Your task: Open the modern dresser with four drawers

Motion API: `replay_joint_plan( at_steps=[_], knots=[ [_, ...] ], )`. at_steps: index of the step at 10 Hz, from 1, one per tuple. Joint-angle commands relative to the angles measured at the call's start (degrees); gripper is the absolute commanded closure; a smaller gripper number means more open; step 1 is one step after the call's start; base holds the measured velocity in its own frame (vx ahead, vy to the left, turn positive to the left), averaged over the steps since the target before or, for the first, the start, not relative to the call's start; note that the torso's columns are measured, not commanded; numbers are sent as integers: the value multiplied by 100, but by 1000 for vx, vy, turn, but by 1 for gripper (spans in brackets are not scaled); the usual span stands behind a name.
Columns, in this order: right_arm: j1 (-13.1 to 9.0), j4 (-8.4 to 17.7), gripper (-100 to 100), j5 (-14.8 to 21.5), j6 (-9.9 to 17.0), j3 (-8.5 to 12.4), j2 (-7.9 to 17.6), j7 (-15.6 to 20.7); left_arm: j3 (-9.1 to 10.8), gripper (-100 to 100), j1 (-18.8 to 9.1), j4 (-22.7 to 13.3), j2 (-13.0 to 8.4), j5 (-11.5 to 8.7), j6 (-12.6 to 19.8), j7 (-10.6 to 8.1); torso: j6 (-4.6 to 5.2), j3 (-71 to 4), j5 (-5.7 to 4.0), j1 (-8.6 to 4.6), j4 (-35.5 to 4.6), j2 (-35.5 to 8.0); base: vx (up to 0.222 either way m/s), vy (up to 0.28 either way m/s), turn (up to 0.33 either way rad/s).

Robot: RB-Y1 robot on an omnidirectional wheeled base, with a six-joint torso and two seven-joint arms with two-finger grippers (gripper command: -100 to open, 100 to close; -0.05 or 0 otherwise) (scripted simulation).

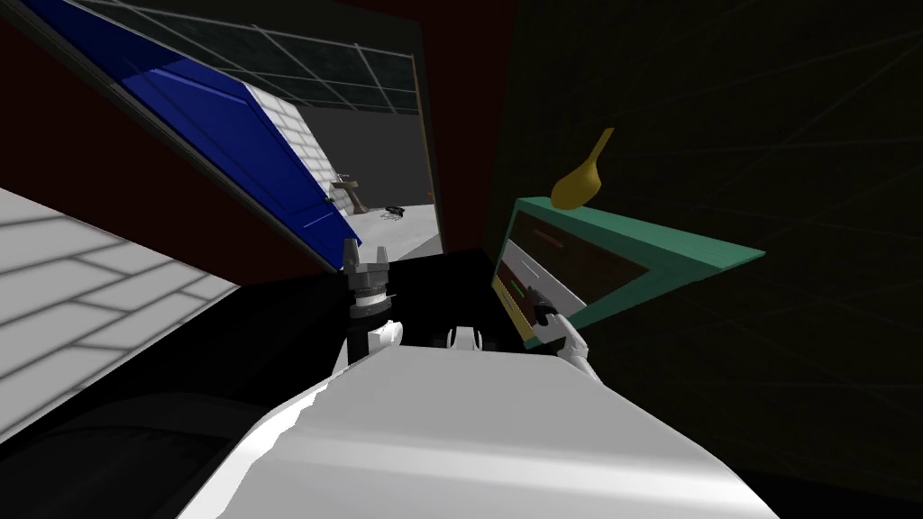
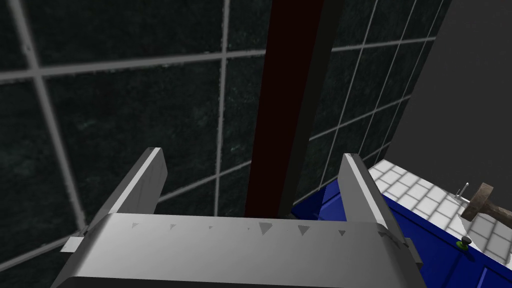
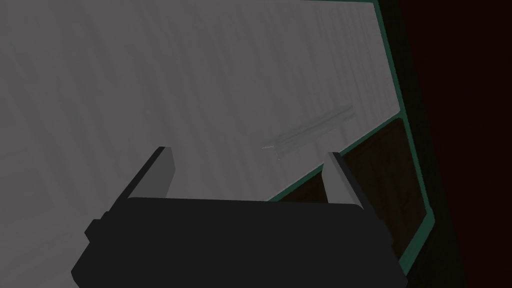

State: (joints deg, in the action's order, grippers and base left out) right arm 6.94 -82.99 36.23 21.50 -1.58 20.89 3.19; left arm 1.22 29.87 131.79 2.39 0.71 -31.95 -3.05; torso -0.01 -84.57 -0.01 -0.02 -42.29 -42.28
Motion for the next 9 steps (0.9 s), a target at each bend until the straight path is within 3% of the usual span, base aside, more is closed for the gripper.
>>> replay_joint_plan(
  at_steps=[1, 2, 3, 4, 7, 8, 9],
  knots=[
    [-151, 327, -100, 320, 450, -8, 97, 109, 0, 0, 0, 0, 0, 0, 0, 0, 4, 0, 1, 1, 0, -2, 63, 70, 107],
    [-151, 404, -100, 320, 515, -8, 97, 109, 0, 0, 0, 0, 0, 0, 0, 0, 0, -1, 2, 4, 0, 1, 47, 51, 78],
    [-284, 546, -100, 519, 744, 6, 141, 176, 0, 0, 0, 0, 0, 0, 0, 0, 3, 2, 0, -2, -1, -5, 44, 56, 150],
    [-284, 726, -100, 547, 770, 6, 141, 176, 0, 0, 0, 0, 0, 0, 0, 0, -2, 2, 0, 2, -1, -3, 38, 49, 72],
    [-547, 1302, -100, 988, 1218, 45, 215, 314, 1, 0, 0, 0, 0, 0, 0, 0, 3, 0, 0, -2, 1, -1, 46, 41, 107],
    [-547, 1367, -100, 988, 1261, 45, 215, 314, 0, 0, 0, 0, 0, 0, 0, 0, -1, 0, 1, 1, 0, 0, 44, 31, 68],
    [-677, 1576, -100, 1202, 1493, 70, 246, 386, 1, 0, 0, 0, 0, 0, 0, 0, 4, 1, 0, 0, 0, -2, 38, 48, 120]
  ],
)
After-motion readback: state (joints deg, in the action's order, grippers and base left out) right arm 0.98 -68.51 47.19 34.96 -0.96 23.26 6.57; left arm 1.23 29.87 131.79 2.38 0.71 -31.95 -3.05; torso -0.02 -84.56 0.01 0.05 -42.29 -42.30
